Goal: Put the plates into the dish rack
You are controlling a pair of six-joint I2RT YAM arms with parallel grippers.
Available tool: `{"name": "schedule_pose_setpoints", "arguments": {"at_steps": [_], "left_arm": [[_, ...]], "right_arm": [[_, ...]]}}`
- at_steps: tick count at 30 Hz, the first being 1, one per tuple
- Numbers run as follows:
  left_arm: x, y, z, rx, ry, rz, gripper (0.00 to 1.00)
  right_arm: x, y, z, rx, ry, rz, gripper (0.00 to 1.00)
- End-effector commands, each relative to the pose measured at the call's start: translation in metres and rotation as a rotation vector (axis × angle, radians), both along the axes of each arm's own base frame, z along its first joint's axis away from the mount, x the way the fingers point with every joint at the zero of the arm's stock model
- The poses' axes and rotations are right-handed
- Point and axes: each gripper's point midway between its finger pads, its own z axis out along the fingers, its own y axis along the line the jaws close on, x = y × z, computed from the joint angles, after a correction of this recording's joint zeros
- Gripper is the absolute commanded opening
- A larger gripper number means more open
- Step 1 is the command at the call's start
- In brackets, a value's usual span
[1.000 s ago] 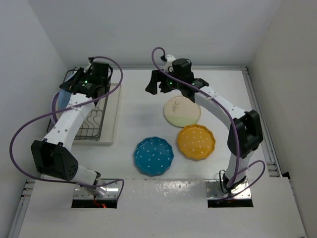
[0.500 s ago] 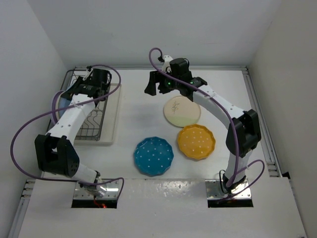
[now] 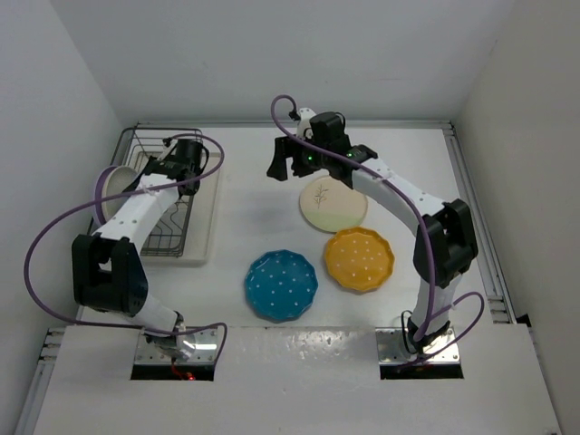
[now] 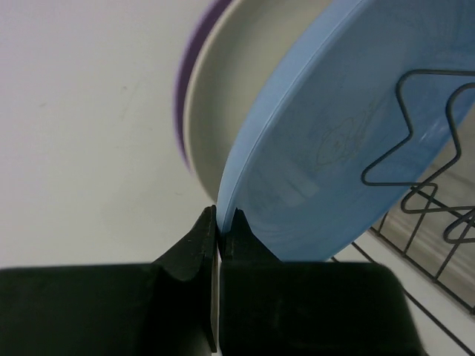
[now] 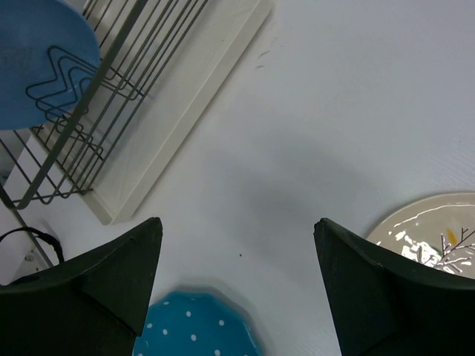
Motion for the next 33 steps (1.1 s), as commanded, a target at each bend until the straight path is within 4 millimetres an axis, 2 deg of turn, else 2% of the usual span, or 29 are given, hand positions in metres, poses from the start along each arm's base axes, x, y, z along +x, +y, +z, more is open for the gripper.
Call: {"name": "schedule_pose_setpoints", "arguments": {"at_steps": [1, 3, 6, 7, 9, 10, 15, 16, 18, 19, 21, 24, 25, 28, 31, 32, 33], "left_arm": [[-0.012, 0.006, -0.021, -0.055, 0.066, 0.027, 0.0], [-0.012, 0.007, -0.025, -0.077, 0.079, 0.032, 0.0], [-0.012, 0.009, -0.022, -0.097, 0.08, 0.034, 0.23], [-0.01, 0.008, -0.019, -0.098, 0.068, 0.033, 0.34], [-0.013, 0.011, -0.016, -0.097, 0.078, 0.043, 0.44], [-0.011, 0.011, -0.012, -0.099, 0.063, 0.042, 0.53], [-0.004, 0.011, 0.007, -0.096, 0.037, 0.03, 0.58], [-0.003, 0.011, 0.017, -0.096, 0.013, 0.024, 0.58], [0.002, 0.009, 0.022, -0.115, 0.016, -0.007, 0.58], [0.005, 0.008, 0.034, -0.128, -0.028, -0.015, 0.58], [0.01, 0.003, 0.043, -0.164, -0.053, -0.054, 0.59], [0.023, -0.019, 0.064, -0.259, -0.121, -0.189, 0.62], [0.028, -0.027, 0.066, -0.285, -0.135, -0.235, 0.62], [0.044, -0.068, 0.061, -0.411, -0.148, -0.408, 0.62], [0.053, -0.118, 0.045, -0.506, -0.084, -0.574, 0.62], [0.058, -0.13, 0.036, -0.512, -0.041, -0.61, 0.62], [0.059, -0.145, 0.031, -0.541, -0.02, -0.654, 0.62]], "right_arm": [[-0.002, -0.002, 0.029, 0.027, -0.079, 0.006, 0.83], [-0.002, -0.004, 0.029, 0.027, -0.082, 0.001, 0.83], [-0.004, -0.005, 0.027, 0.024, -0.078, 0.0, 0.84], [-0.004, -0.007, 0.026, 0.021, -0.077, -0.004, 0.84], [-0.006, -0.008, 0.024, 0.017, -0.076, -0.006, 0.84], [-0.005, -0.009, 0.025, 0.022, -0.077, -0.011, 0.84], [-0.008, -0.013, 0.024, 0.017, -0.08, -0.011, 0.84], [-0.007, -0.015, 0.025, 0.015, -0.086, -0.015, 0.84], [-0.01, -0.017, 0.025, 0.018, -0.085, -0.016, 0.84], [-0.011, -0.018, 0.025, 0.018, -0.087, -0.018, 0.84], [-0.011, -0.018, 0.026, 0.02, -0.092, -0.021, 0.84], [-0.014, -0.023, 0.022, 0.023, -0.067, -0.047, 0.85], [-0.015, -0.026, 0.029, 0.035, -0.075, -0.055, 0.85], [-0.017, -0.037, 0.026, 0.012, -0.041, -0.123, 0.86], [-0.031, -0.066, 0.012, -0.071, 0.044, -0.24, 0.88], [-0.039, -0.075, -0.004, -0.111, 0.078, -0.262, 0.89], [-0.046, -0.091, 0.004, -0.138, 0.061, -0.313, 0.91]]}}
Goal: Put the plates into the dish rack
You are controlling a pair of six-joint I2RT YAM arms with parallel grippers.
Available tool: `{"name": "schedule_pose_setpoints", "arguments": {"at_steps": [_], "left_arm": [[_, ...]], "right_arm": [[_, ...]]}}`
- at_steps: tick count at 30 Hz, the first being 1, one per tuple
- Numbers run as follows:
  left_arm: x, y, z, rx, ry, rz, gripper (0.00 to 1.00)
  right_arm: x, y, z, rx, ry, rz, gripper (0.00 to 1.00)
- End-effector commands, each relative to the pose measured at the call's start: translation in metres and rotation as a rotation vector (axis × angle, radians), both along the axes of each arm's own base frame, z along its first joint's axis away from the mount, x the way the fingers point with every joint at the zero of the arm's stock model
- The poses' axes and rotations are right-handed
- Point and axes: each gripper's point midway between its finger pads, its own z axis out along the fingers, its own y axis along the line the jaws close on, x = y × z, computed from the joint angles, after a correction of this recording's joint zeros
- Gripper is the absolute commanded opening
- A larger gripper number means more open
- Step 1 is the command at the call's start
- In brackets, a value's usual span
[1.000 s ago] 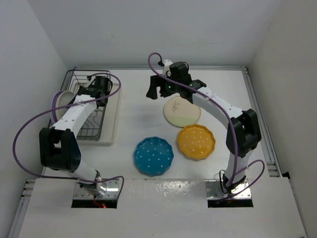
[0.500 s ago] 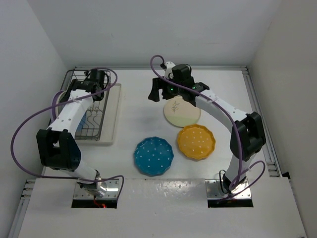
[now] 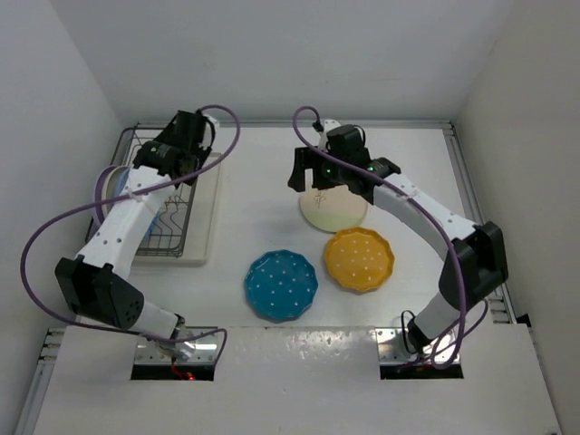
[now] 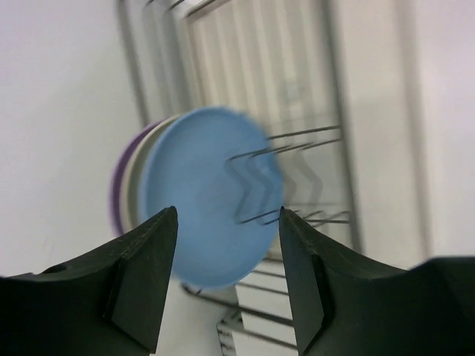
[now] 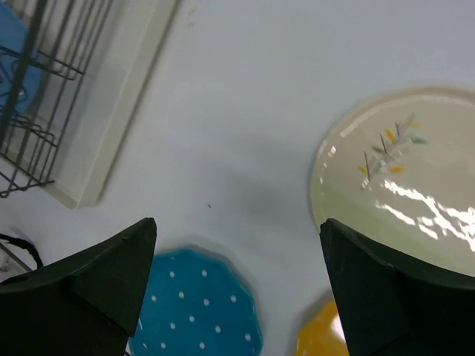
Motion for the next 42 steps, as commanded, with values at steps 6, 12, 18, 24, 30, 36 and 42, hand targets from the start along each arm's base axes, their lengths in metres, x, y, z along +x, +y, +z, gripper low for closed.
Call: {"name": "schedule_pose_setpoints", "arguments": {"at_steps": [6, 12, 18, 24, 30, 36, 42], "left_arm": [[0.007, -0.137, -0.026, -0.205, 0.1, -0.451, 0.62], [-0.02, -0.161, -0.055, -0.3, 0.212, -0.554, 0.63], [-0.037, -0.168, -0.083, -0.31, 0.29, -0.556, 0.63], [-0.051, -0.178, -0.101, -0.377, 0.348, -0.554, 0.63], [-0.042, -0.191, -0.108, -0.346, 0.367, -0.577, 0.64], [-0.031, -0.214, -0.128, -0.347, 0.432, -0.632, 0.64], [-0.041, -0.219, -0.159, -0.385, 0.514, -0.621, 0.64]], "right_arm": [[-0.095, -0.111, -0.04, -0.169, 0.126, -0.314, 0.97], [-0.155, -0.166, -0.051, -0.166, 0.138, -0.477, 0.99], [-0.215, -0.204, -0.07, -0.117, 0.232, -0.628, 0.99], [-0.253, -0.219, -0.098, -0.064, 0.322, -0.716, 0.99], [-0.269, -0.229, -0.096, 0.009, 0.366, -0.83, 0.99], [-0.285, -0.237, -0.092, -0.033, 0.447, -0.887, 0.99], [-0.297, -0.238, -0.094, -0.054, 0.519, -0.92, 0.99]]}}
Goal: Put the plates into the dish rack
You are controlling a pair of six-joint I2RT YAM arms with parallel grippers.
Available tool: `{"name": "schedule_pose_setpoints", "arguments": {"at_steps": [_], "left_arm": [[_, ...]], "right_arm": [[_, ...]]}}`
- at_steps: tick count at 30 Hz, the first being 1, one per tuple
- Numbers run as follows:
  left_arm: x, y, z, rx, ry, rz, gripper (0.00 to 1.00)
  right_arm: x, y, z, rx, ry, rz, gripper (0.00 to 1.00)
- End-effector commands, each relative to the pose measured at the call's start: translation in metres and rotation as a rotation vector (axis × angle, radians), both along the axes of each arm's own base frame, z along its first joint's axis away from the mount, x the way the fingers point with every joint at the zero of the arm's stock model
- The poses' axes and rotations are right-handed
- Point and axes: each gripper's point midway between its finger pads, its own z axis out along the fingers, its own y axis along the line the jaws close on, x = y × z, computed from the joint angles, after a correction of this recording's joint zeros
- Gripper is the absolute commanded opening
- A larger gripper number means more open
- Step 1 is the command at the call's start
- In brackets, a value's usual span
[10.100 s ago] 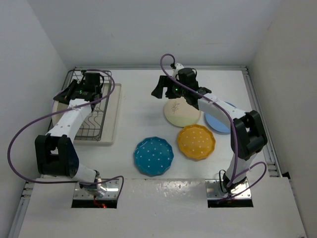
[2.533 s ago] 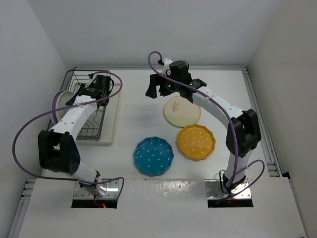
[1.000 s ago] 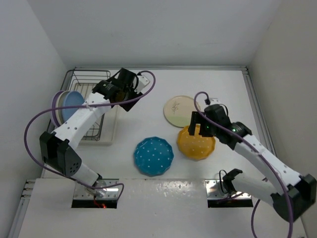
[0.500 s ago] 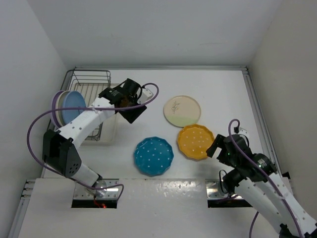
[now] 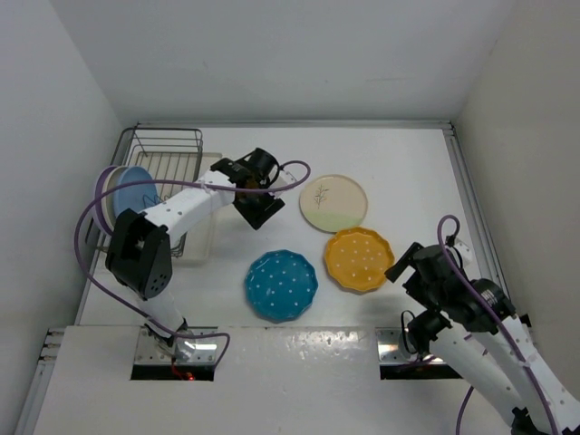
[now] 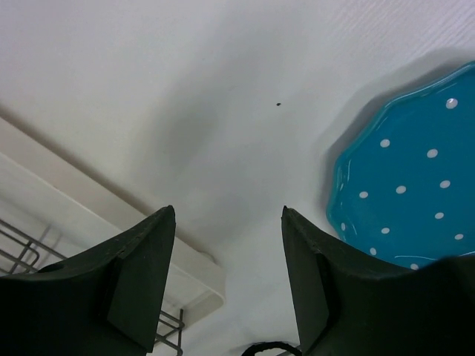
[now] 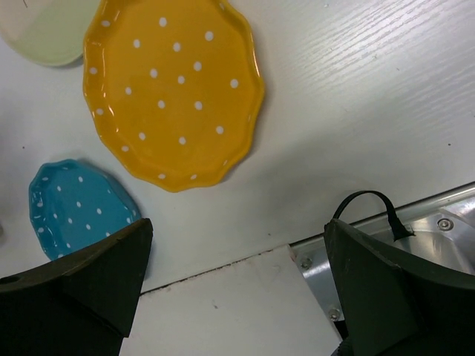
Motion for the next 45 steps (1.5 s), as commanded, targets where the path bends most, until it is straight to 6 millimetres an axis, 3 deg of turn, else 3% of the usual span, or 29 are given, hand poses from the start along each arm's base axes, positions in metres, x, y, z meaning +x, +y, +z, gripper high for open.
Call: {"name": "schedule_pose_setpoints", "arguments": {"at_steps": [1, 7, 13, 18, 25, 31, 35, 39, 45], "left_arm": [[-0.005, -0.012, 0.0, -0.055, 0.01, -0.014, 0.64], [0.002, -0.012, 0.011, -0.058, -0.036, -0.015, 0.64], [0.003, -0.004, 0.009, -0.015, -0.053, 0.027, 0.64], [-0.014, 0.018, 0.008, 0.036, -0.064, 0.058, 0.63], [-0.037, 0.051, -0.016, 0.094, -0.014, 0.127, 0.63], [-0.053, 0.038, -0.034, 0.035, 0.079, 0.073, 0.6], [-0.078, 0.024, -0.058, -0.033, 0.212, -0.002, 0.58], [-0.097, 0.016, -0.069, -0.094, 0.287, -0.079, 0.57], [-0.106, 0.005, -0.085, -0.113, 0.348, -0.137, 0.57]], "right_arm": [[-0.035, -0.013, -0.016, -0.028, 0.16, -0.044, 0.99], [-0.027, -0.016, -0.017, -0.037, 0.111, -0.06, 0.99], [-0.019, -0.013, -0.018, -0.064, 0.101, -0.013, 0.99], [-0.014, -0.013, -0.018, -0.07, 0.05, 0.023, 0.99], [-0.002, -0.02, -0.011, -0.092, -0.054, 0.011, 0.99], [0.002, -0.015, -0.013, -0.128, -0.019, 0.066, 0.99], [-0.003, -0.009, -0.023, -0.12, 0.043, 0.092, 0.99], [-0.007, -0.007, -0.029, -0.104, 0.061, 0.092, 0.99], [-0.005, -0.009, -0.027, -0.092, 0.03, 0.074, 0.99]]}}
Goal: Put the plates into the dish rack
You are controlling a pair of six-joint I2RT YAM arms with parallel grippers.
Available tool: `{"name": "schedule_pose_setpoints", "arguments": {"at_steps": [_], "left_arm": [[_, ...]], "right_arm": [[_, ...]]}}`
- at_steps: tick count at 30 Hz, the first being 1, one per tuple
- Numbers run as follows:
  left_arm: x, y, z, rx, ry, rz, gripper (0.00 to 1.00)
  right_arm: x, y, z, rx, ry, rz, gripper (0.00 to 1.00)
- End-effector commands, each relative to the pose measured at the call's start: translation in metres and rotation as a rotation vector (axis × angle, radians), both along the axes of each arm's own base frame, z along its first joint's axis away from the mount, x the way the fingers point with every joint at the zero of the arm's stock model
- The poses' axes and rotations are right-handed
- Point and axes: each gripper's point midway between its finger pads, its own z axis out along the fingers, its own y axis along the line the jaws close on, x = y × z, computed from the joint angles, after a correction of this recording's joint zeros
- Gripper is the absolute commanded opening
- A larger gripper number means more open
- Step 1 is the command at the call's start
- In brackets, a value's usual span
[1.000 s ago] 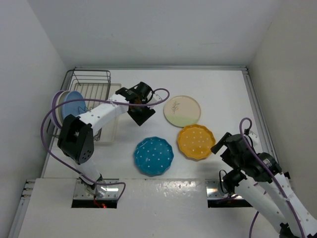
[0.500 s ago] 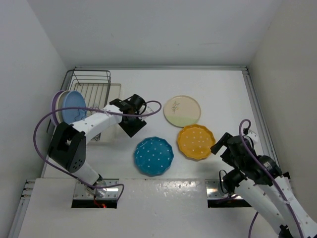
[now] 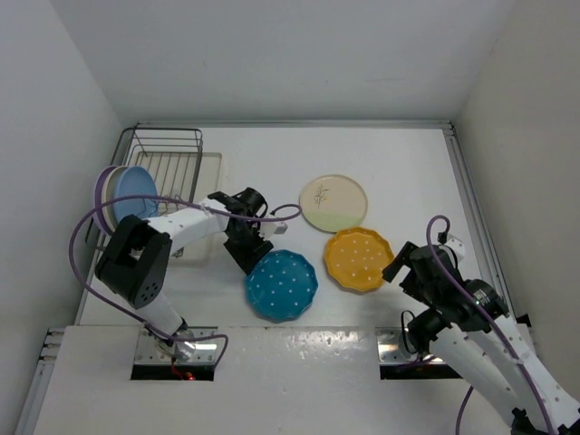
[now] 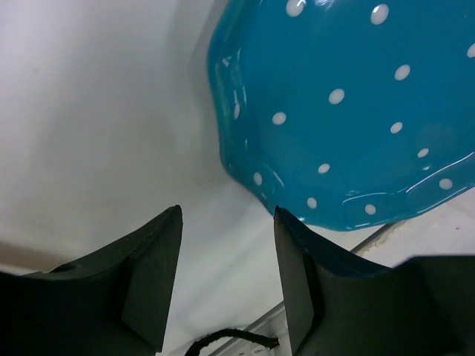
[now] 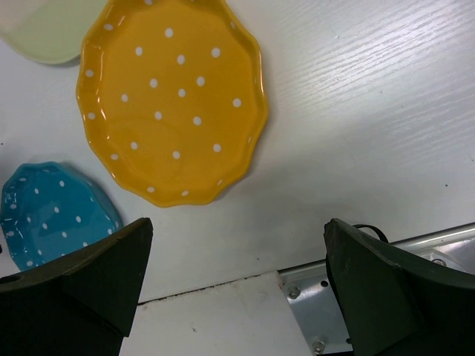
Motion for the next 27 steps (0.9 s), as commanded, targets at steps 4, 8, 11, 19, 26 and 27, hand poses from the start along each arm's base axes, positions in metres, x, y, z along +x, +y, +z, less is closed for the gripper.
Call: {"name": "schedule_pose_setpoints", "arguments": {"at_steps": [4, 8, 11, 19, 26, 27], "left_arm": [[-0.006, -0.025, -0.013, -0.087, 0.081, -0.087, 0.57], [-0.006, -0.024, -0.029, -0.063, 0.12, -0.093, 0.5], [-0.001, -0.03, -0.03, -0.077, 0.118, -0.095, 0.43], [0.0, -0.032, -0.036, -0.023, 0.117, -0.063, 0.0], [0.056, -0.022, 0.017, 0.036, -0.096, 0.092, 0.0], [0.062, -0.018, 0.037, 0.033, -0.139, 0.122, 0.0]], "right_arm": [[-0.018, -0.009, -0.014, -0.031, 0.074, -0.009, 0.99], [-0.019, -0.008, -0.015, -0.028, 0.084, -0.006, 0.99], [-0.02, -0.009, -0.016, -0.026, 0.087, -0.01, 0.99], [-0.023, -0.016, -0.015, -0.033, 0.072, -0.041, 0.99], [-0.019, -0.014, -0.012, -0.028, 0.052, -0.04, 0.99], [-0.018, -0.014, -0.011, -0.032, 0.053, -0.033, 0.99]]}}
